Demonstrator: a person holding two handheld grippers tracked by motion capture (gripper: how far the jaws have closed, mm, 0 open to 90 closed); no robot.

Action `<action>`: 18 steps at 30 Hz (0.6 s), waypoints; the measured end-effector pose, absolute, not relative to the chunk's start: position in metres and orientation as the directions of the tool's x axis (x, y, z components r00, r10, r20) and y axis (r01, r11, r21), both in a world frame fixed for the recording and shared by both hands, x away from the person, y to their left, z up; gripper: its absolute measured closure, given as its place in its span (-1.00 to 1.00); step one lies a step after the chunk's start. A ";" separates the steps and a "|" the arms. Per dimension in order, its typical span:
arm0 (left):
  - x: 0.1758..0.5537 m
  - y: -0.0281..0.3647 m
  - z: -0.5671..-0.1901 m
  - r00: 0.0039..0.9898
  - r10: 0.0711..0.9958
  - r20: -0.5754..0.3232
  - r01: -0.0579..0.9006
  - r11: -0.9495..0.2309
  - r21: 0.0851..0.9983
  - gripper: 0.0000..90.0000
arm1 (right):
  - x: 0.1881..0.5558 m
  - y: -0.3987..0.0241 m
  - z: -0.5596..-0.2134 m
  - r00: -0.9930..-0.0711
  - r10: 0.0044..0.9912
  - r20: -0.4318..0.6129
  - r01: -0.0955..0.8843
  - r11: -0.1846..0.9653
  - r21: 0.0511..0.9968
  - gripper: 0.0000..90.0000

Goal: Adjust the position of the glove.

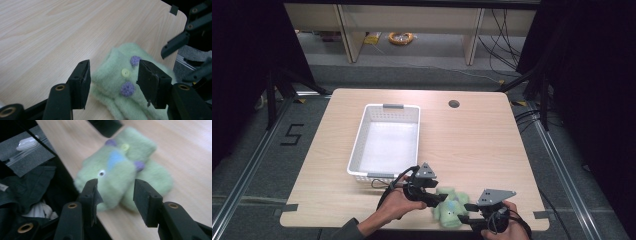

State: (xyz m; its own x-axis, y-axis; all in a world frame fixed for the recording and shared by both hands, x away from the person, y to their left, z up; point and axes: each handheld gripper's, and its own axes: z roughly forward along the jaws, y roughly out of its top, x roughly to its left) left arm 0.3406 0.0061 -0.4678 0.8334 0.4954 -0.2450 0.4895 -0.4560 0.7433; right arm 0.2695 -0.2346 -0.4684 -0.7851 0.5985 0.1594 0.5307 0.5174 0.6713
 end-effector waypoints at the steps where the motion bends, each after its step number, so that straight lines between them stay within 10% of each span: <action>1: 0.344 0.004 -0.467 0.840 0.490 -0.231 0.477 -0.466 0.745 0.01 | 0.267 -0.232 -0.471 -0.788 0.595 0.157 0.530 0.527 0.664 0.18; 14: 0.359 -0.002 -0.485 0.853 0.437 -0.286 0.497 -0.511 0.701 0.08 | 0.269 -0.225 -0.486 -0.769 0.613 0.181 0.574 0.538 0.617 0.39; 18: 0.357 0.001 -0.484 0.854 0.441 -0.274 0.491 -0.512 0.705 0.38 | 0.270 -0.227 -0.486 -0.759 0.617 0.208 0.597 0.531 0.601 0.53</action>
State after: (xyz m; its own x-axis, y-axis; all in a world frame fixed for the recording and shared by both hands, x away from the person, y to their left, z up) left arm 0.3570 0.0015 -0.4841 0.8545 0.4413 -0.2742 0.4906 -0.5120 0.7051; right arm 0.2697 -0.2274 -0.4858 -0.7592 0.6165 0.2085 0.5967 0.5315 0.6012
